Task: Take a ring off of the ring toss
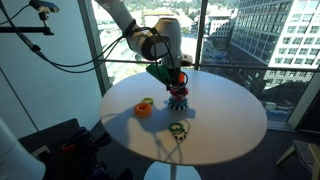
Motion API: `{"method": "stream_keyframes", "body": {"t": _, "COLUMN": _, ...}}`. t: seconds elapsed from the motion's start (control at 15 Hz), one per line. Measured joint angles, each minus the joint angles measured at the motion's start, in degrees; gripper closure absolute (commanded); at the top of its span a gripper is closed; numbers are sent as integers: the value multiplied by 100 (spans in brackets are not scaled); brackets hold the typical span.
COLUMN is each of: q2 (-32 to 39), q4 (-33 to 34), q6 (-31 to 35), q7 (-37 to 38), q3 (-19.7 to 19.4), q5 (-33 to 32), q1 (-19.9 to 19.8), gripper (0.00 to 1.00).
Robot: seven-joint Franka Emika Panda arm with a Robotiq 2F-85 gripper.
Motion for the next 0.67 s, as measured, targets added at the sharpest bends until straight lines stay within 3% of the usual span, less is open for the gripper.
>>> {"method": "stream_keyframes", "body": {"t": 0.33, "q2": 30, "q4": 0, "q6": 196, "q7": 149, "q3": 0, "q5": 76, "q1": 0, "gripper": 0}}
{"method": "stream_keyframes", "body": {"t": 0.4, "q2": 34, "q4": 0, "q6": 212, "q7": 185, "q3": 0, "q5": 76, "q1": 0, "gripper": 7}}
{"method": "stream_keyframes", "body": {"t": 0.47, "q2": 38, "q4": 0, "q6": 224, "q7": 225, "q3": 0, "q5": 76, "q1": 0, "gripper": 27}}
{"method": "stream_keyframes", "body": {"t": 0.67, "q2": 43, "q4": 1, "q6": 264, "q7": 292, "q3": 0, "q5": 76, "q1": 0, "gripper": 34}}
